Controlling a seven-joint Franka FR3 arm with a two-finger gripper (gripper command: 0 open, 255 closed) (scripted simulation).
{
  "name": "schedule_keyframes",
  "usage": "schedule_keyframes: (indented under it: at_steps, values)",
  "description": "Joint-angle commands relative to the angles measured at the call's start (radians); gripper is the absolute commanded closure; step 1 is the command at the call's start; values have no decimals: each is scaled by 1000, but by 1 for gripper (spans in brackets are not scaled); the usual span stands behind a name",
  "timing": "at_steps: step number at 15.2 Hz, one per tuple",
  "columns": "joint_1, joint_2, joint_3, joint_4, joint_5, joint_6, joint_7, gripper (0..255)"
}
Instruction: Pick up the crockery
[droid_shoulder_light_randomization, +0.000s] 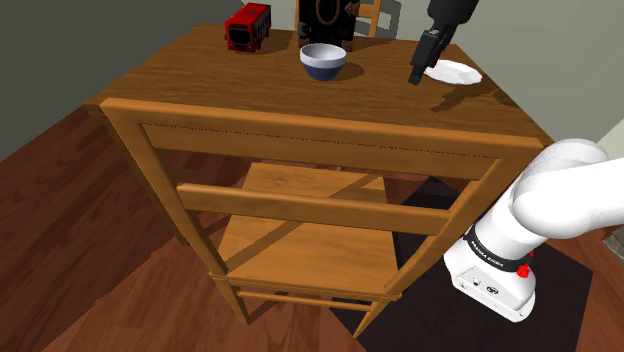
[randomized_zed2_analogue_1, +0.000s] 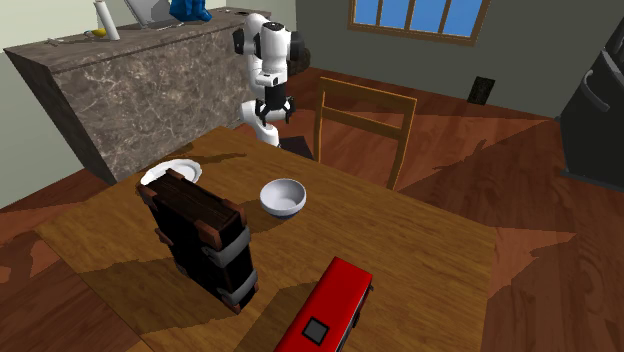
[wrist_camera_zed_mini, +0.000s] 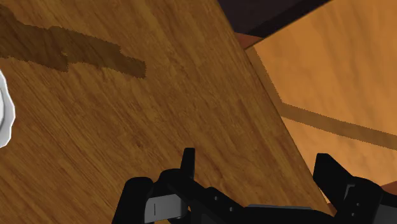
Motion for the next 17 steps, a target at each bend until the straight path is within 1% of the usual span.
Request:
schedule_keyframes:
  at_steps: [1,5,9,13,17]
  values:
    - [0,0,0,0,0,0,0,0]
    - [-7,173,9,100,-6,66,3,0]
    - [-13,342,18,219,-15,108,9,0]
    - [-18,509,29,358,-28,128,15,0]
    - [-20,676,39,519,-45,126,22,0]
